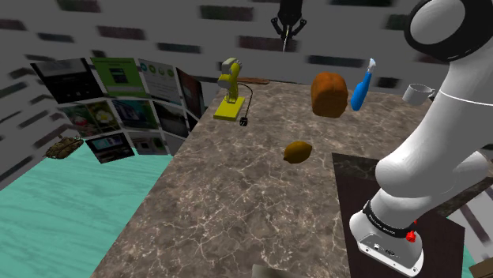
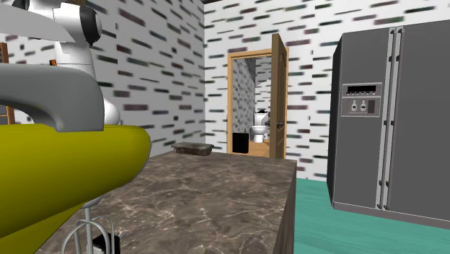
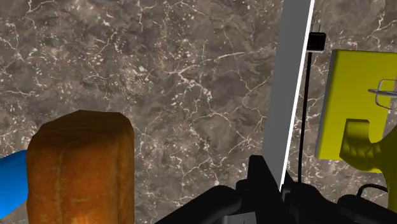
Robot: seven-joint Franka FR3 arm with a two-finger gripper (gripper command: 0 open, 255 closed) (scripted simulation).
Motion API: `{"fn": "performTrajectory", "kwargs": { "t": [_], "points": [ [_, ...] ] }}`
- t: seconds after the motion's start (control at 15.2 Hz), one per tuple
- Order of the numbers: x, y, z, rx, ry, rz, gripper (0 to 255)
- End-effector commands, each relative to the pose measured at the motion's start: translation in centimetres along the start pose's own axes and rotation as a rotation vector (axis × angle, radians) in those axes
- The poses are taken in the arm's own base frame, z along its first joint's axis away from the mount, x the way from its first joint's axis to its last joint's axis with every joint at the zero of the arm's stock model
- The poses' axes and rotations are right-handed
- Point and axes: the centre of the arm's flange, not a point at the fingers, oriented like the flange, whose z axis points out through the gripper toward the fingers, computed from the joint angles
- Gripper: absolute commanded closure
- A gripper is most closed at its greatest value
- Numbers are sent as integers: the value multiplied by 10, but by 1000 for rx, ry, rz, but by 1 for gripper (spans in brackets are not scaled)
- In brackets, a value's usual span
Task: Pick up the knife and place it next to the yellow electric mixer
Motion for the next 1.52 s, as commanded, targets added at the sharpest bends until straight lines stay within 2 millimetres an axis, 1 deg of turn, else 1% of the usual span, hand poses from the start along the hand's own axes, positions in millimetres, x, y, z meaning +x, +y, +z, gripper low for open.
{"fn": "performTrajectory", "kwargs": {
  "t": [0.0, 1.45],
  "points": [
    [29, 10, -1, 0, 1, 0, 255],
    [31, 9, 115, 0, 1, 0, 255]
  ]
}}
